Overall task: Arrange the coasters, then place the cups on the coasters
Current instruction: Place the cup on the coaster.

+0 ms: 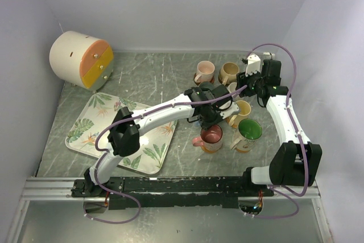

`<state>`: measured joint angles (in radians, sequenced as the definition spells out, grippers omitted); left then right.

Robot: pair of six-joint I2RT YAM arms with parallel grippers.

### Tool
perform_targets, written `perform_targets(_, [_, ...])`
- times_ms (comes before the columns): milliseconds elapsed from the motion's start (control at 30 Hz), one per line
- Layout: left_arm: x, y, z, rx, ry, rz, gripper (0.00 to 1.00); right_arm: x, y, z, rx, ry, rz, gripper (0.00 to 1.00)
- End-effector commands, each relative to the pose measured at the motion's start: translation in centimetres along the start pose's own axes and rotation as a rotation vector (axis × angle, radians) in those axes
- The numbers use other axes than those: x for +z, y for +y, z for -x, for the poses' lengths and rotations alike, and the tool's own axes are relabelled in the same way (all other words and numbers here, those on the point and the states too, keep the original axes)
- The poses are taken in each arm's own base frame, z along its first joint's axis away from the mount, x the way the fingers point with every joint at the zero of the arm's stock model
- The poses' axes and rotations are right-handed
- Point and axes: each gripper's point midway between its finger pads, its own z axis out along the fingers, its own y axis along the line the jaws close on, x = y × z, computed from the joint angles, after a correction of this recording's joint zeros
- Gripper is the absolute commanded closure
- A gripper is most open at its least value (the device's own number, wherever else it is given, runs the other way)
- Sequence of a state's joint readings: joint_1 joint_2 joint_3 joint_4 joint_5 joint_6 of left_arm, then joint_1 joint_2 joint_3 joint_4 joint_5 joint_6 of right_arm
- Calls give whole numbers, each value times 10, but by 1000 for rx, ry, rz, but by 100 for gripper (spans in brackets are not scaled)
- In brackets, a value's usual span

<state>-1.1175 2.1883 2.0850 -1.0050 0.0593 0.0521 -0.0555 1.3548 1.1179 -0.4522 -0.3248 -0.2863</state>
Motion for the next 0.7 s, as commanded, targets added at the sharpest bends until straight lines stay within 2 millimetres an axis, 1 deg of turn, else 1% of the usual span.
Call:
perform_targets(0, [-16,-5,16,1,-65,-12,93,0,-1,-1,-6,-7,-2,50])
perform_targets(200, [-22,-4,16,6,-73,-5,93,1,-1,-3,-7,-2,-3,50])
perform_targets(433, [-14,-8,10,3,-51,-25,93,2,-2,-4,-7,3,-3,50])
perform_targets(667, [-14,-7,10,5,-48,-21,93,3,-2,-5,-5,8,-4,49])
